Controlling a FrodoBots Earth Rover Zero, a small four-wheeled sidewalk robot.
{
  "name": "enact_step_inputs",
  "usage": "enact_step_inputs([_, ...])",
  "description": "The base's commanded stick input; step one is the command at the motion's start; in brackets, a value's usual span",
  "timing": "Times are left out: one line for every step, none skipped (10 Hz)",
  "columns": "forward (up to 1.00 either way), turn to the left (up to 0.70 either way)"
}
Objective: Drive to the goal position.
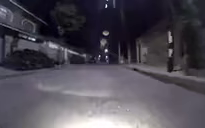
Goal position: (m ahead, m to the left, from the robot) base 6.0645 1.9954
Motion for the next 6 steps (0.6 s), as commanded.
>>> enact_step_inputs([0.84,0.04])
enact_step_inputs([0.84,-0.12])
enact_step_inputs([0.84,-0.32])
enact_step_inputs([0.84,-0.33])
enact_step_inputs([0.84,-0.29])
enact_step_inputs([0.84,-0.04])
